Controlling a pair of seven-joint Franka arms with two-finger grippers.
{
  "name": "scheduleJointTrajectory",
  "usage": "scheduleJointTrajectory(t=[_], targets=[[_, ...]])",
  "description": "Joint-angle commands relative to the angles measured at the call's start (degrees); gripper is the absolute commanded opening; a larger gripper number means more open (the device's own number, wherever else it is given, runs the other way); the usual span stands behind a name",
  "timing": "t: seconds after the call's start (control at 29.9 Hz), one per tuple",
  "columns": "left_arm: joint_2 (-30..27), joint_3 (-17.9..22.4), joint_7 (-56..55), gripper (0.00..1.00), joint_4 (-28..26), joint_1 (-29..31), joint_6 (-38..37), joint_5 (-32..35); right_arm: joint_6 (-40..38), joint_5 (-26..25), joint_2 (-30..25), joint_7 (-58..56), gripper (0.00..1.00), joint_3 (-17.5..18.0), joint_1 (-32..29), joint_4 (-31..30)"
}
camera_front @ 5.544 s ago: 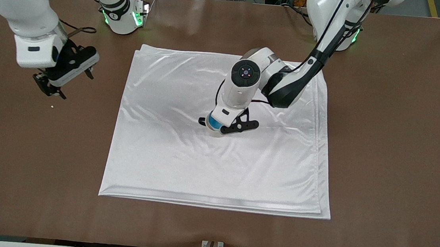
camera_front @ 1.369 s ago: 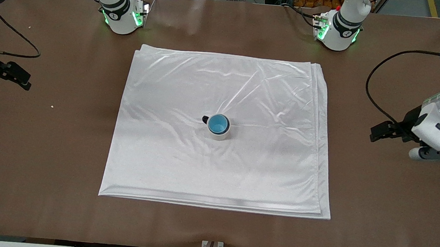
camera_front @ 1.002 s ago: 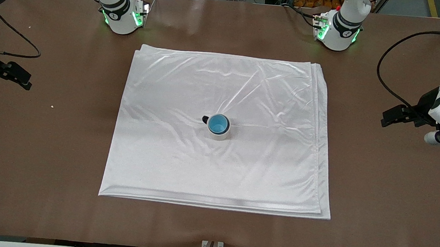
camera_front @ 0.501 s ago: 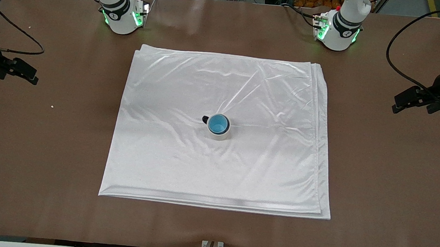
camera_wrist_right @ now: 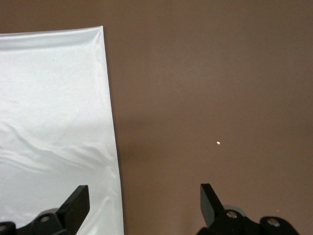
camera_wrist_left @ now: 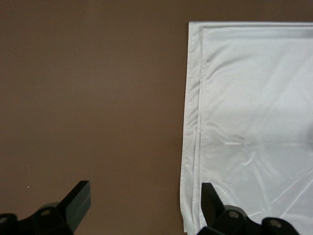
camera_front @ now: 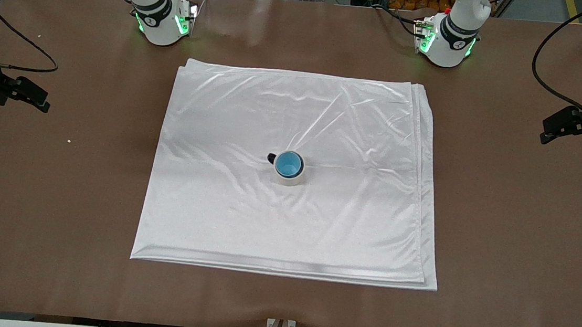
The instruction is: Place blue cup into white mug on cloth
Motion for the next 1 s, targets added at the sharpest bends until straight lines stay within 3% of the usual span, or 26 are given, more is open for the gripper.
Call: scheduleJointTrajectory(t=[0.0,0.97], targets=[[-1.0,-0.1,2.1,1.0,-1.0,0.0,-1.2,1.1,-0.4,0.2,0.4,0.8,1.0,-0.4,0.6,1.4],[-1.2,-0.5,2.1,1.0,-0.6,0.6,-3.8,0.6,0.7,0.2,0.5,0.8,1.0,-0.4,0.5,1.4]])
